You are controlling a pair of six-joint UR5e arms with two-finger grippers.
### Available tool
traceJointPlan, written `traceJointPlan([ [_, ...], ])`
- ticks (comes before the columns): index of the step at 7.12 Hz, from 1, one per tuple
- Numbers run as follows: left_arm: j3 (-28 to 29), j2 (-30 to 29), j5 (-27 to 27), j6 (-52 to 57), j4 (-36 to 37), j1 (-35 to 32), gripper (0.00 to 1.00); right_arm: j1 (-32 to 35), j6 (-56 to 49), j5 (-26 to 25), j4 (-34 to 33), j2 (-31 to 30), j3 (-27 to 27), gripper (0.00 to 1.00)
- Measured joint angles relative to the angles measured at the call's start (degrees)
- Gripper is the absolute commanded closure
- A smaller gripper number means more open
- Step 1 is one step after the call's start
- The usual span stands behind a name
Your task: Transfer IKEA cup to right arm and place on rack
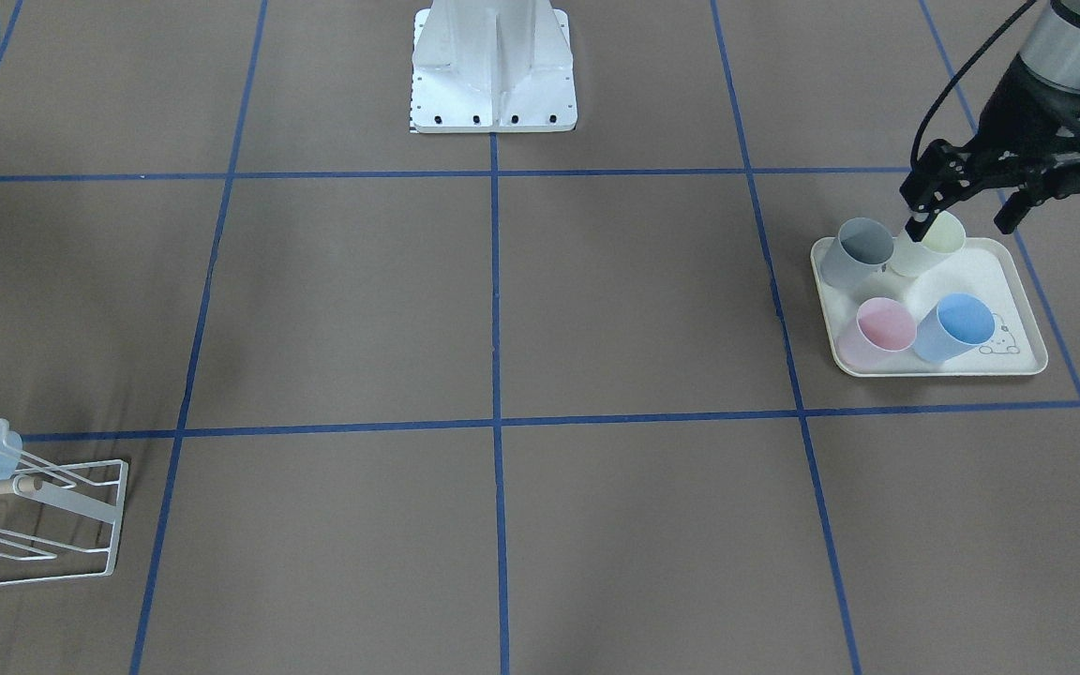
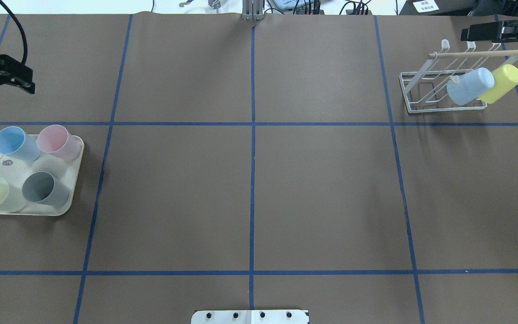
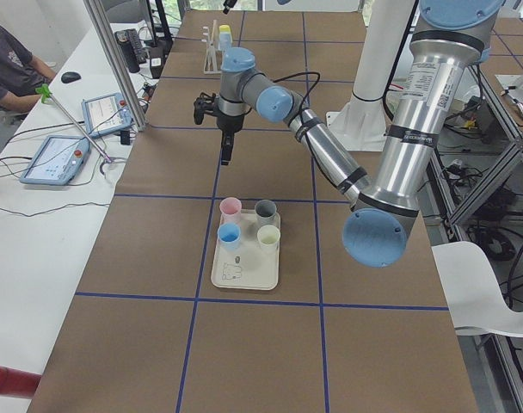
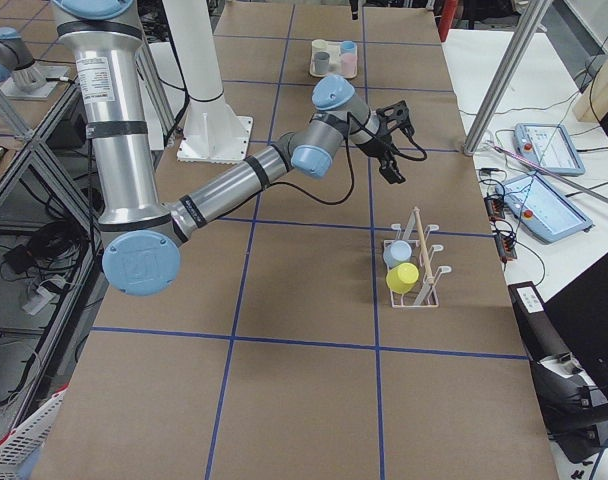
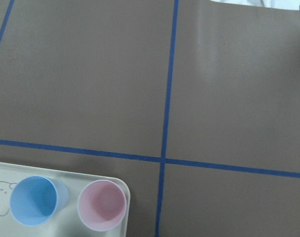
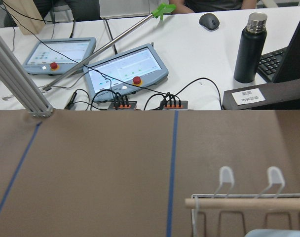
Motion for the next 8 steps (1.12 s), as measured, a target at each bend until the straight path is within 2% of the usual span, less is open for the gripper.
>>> traceJointPlan([
  [1, 2.93, 1.49, -2.78, 4.52, -0.32, -1.61, 0.00, -1.03, 5.65, 1.97, -0.16, 2.14, 0.36, 0.00],
  [3, 8.12, 3.51, -5.04, 8.49, -3.73, -2.52, 0.00, -5.44, 16.10, 2.78, 0.01, 6.30, 0.45, 0.00],
  [6, 18.55, 6.17, -7.54, 9.46, -17.53, -2.76, 0.00, -12.03, 26.04, -0.14, 0.10, 10.65, 0.13, 0.00],
  [8, 24.10, 7.19, -7.74, 10.36, -23.34, -2.74, 0.01, -14.91, 29.98, -1.49, 0.15, 12.62, -0.10, 0.00],
])
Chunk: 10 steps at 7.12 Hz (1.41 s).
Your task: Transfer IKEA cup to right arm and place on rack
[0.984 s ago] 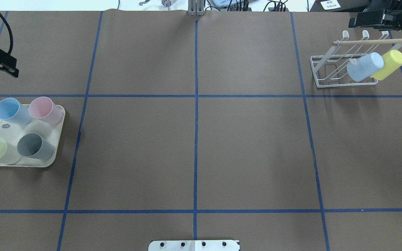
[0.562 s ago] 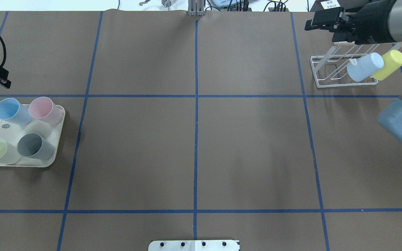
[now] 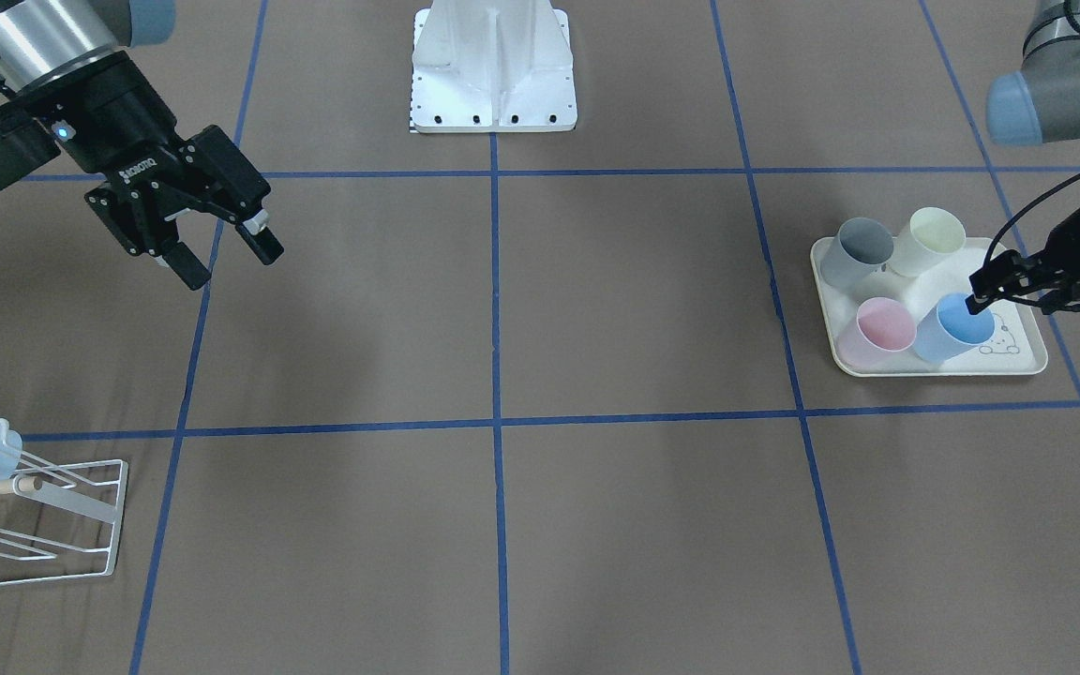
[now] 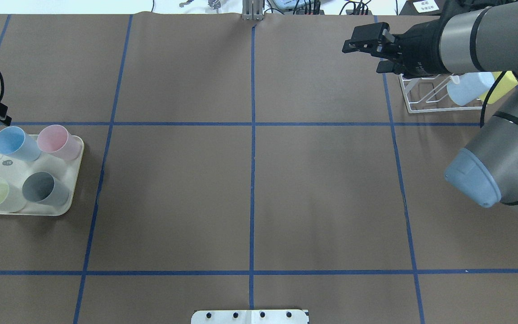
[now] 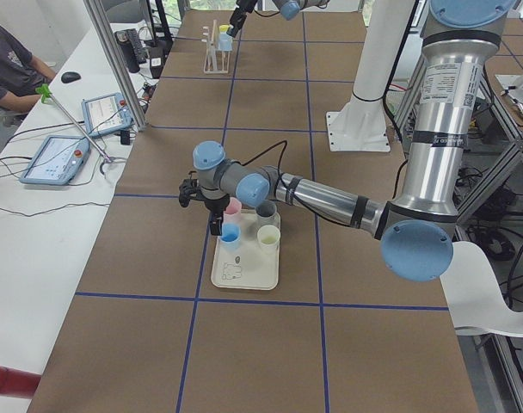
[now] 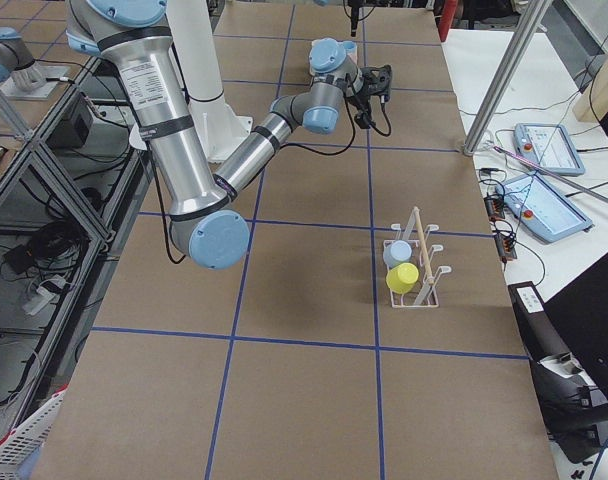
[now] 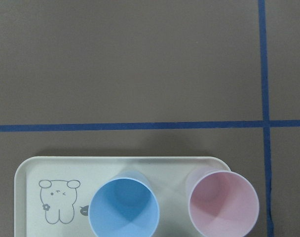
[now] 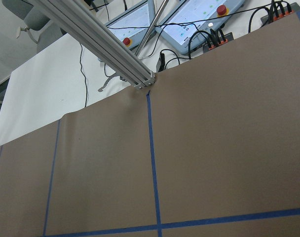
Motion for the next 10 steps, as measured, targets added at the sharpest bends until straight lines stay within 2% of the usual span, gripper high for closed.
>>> traceJointPlan([
  [2, 4.39, 0.26, -0.02, 0.57, -3.51, 0.15, 0.02, -1.42, 1.04, -0.86, 0.07, 0.59, -0.24, 0.00],
  [3, 5.45, 0.27, -0.01, 0.64, -4.17, 0.25, 0.09, -2.02, 1.22, -1.54, 0.09, 0.65, -0.28, 0.00],
  [5, 6.33, 0.22, 0.00, 0.63, -4.50, 0.43, 0.13, -2.53, 1.32, -2.09, 0.06, 0.69, -0.35, 0.00],
  [8, 6.99, 0.17, 0.00, 0.33, -4.54, 0.58, 0.32, -2.60, 1.32, -2.15, 0.04, 0.70, -0.62, 0.00],
  [10, 6.96, 0.12, 0.00, 0.04, -4.55, 0.69, 0.36, -2.60, 1.31, -2.16, 0.09, 0.70, -0.80, 0.00],
])
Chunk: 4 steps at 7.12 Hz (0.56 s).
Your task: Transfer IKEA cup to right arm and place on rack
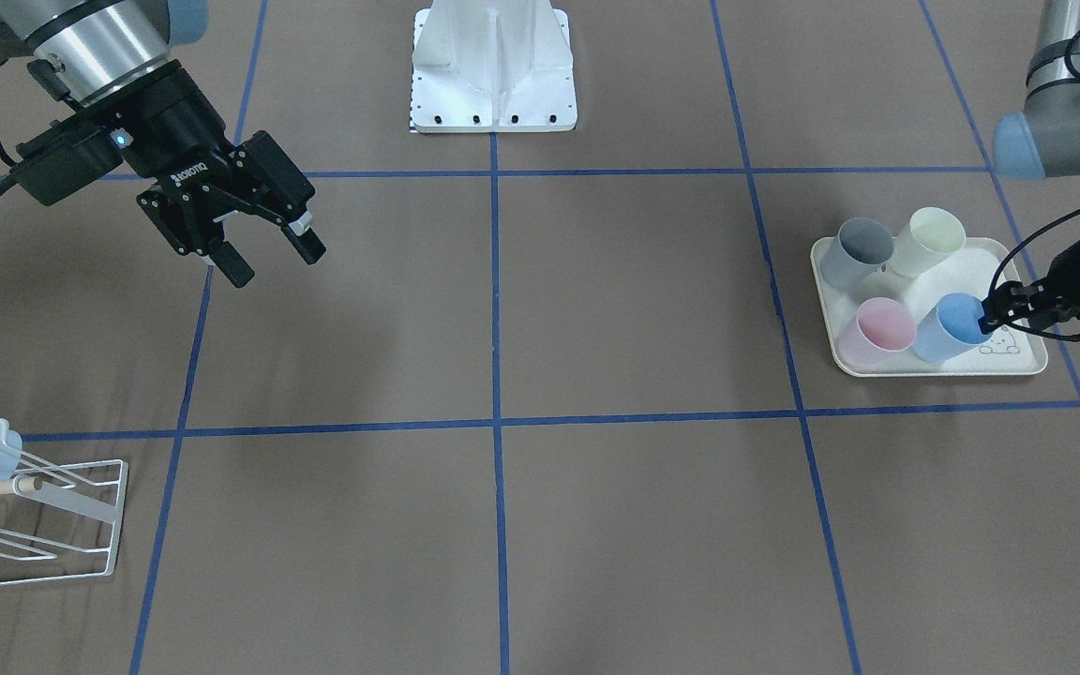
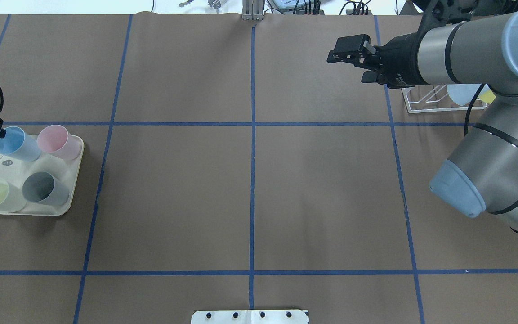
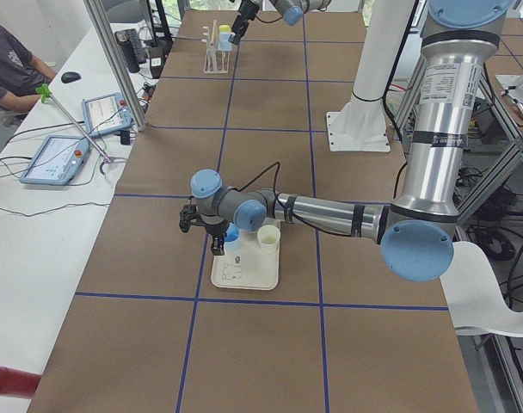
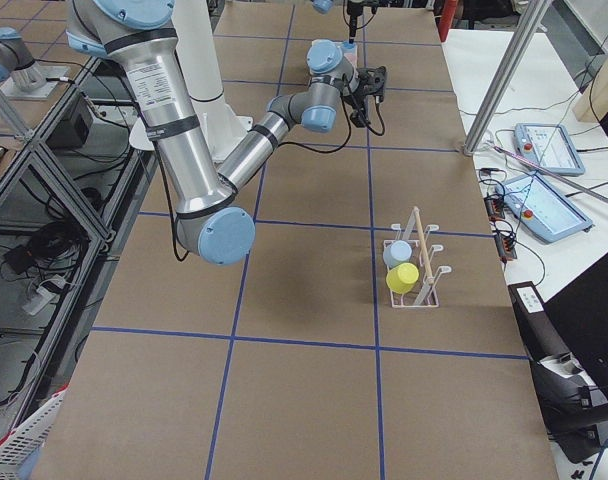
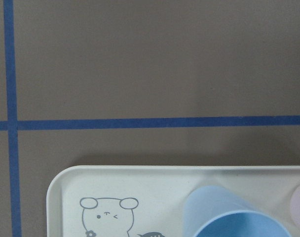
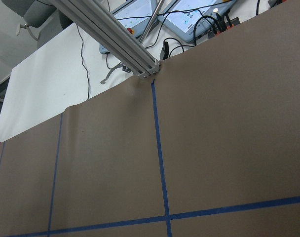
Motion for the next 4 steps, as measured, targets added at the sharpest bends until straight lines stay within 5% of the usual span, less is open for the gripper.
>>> traceJointPlan([
  [4, 0.09, -0.12, -0.06, -0.07, 0.06, 0.25, 0.37, 0.00, 0.02, 0.00, 0.01, 0.00, -0.04, 0.00],
])
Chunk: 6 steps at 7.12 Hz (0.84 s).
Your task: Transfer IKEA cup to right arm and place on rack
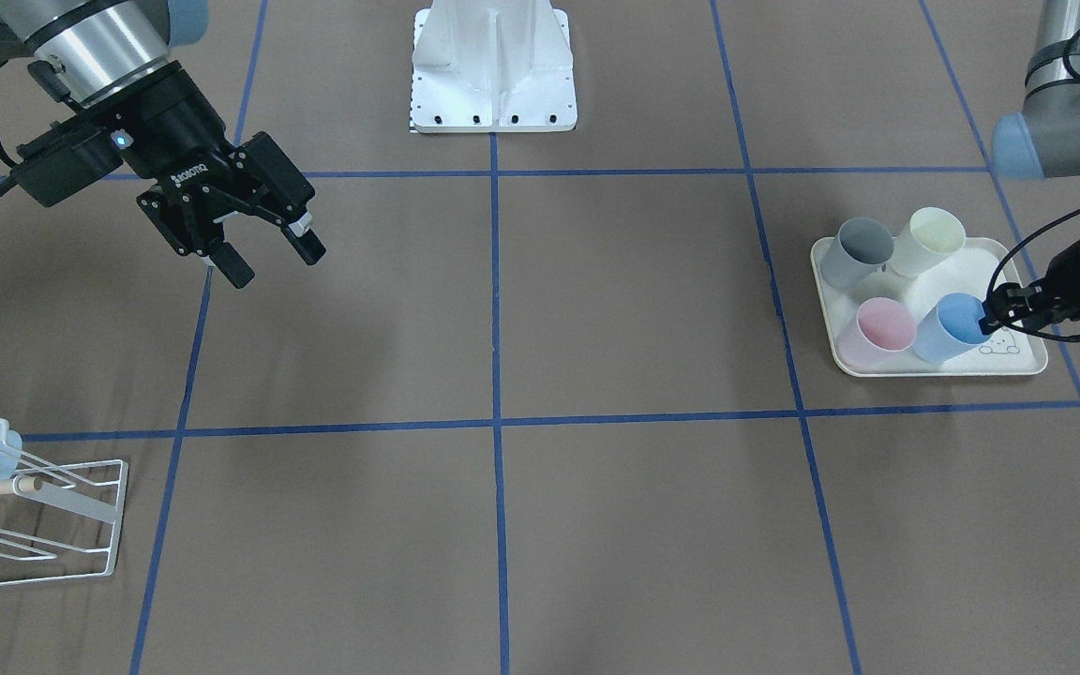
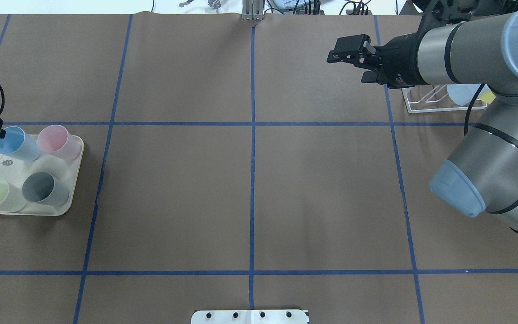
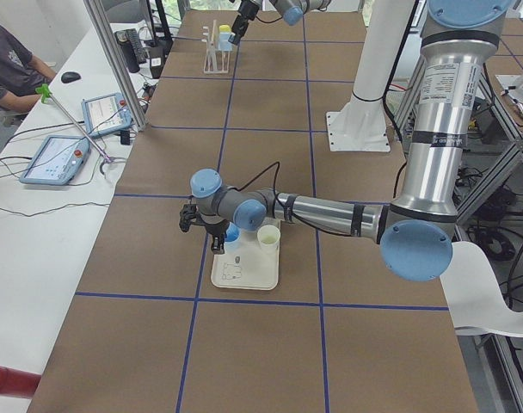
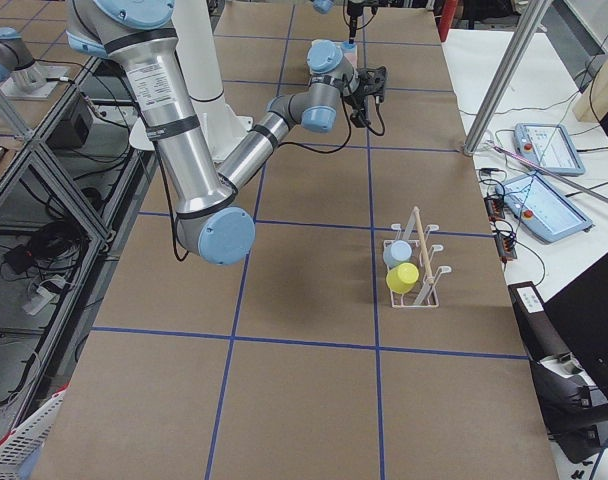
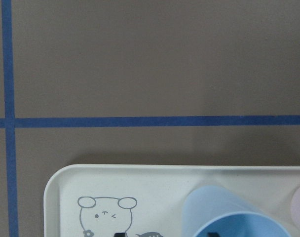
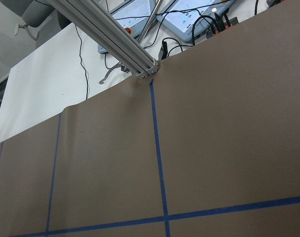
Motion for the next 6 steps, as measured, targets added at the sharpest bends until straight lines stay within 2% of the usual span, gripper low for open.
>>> traceJointPlan([
  [1, 0.04, -0.01, -0.14, 0.00, -0.03, 0.19, 0.40, 0.00, 0.00, 0.00, 0.00, 0.00, 0.03, 0.00],
  [2, 0.04, -0.01, -0.40, 0.00, -0.07, 0.38, 0.51, 0.00, 0.00, 0.00, 0.00, 0.00, 0.06, 0.00],
  [3, 0.02, 0.01, -0.62, 0.00, -0.17, 0.55, 0.76, 0.00, 0.00, 0.00, 0.00, 0.00, 0.07, 0.00],
  [4, -0.01, 0.02, -0.74, 0.02, -0.33, 0.72, 0.96, 0.00, 0.00, 0.00, 0.00, -0.01, 0.08, 0.00],
  [6, 0.06, 0.03, -0.75, 0.19, -1.22, 1.04, 1.00, 0.00, 0.02, 0.00, 0.00, -0.02, 0.10, 0.00],
])
